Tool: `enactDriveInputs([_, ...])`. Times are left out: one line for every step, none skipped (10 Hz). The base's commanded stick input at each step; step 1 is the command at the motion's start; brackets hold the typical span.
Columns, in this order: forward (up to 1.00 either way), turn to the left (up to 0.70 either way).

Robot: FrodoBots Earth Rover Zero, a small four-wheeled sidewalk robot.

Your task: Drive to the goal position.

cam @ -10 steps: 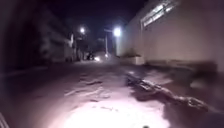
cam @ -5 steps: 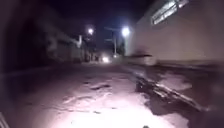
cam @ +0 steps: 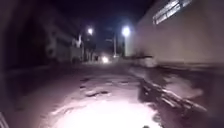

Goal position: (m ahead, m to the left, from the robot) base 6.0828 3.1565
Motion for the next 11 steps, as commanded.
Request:
enactDriveInputs([0.70, 0.01])
enactDriveInputs([0.70, 0.01])
enactDriveInputs([0.70, 0.01])
enactDriveInputs([0.70, 0.01])
enactDriveInputs([0.70, 0.01])
enactDriveInputs([0.70, 0.01])
enactDriveInputs([0.70, 0.01])
enactDriveInputs([0.70, 0.01])
enactDriveInputs([0.70, 0.01])
enactDriveInputs([0.70, 0.01])
enactDriveInputs([0.70, 0.01])
